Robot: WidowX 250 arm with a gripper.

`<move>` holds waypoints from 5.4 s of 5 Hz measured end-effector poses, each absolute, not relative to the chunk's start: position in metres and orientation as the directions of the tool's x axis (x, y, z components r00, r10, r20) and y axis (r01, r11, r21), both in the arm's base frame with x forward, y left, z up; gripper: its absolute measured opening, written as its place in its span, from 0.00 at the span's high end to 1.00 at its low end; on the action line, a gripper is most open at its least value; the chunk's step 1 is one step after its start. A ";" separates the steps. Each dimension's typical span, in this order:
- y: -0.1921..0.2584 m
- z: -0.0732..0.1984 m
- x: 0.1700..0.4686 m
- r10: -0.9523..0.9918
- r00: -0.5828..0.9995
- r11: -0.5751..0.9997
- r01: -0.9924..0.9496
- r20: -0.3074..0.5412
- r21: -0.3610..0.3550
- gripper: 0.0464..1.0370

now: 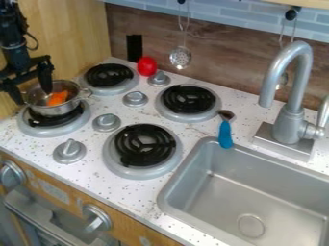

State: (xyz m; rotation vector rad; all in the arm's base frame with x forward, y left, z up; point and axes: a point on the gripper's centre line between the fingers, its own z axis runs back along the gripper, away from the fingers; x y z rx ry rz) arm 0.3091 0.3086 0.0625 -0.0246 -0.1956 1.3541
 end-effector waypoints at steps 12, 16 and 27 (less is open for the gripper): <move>0.271 0.068 0.364 0.916 0.379 0.399 -0.897 0.133 -0.192 0.04; 0.271 0.042 0.369 0.911 0.393 0.409 -0.899 0.123 -0.158 0.37; 0.109 0.047 0.310 0.795 0.589 0.606 -0.774 0.142 -0.183 0.71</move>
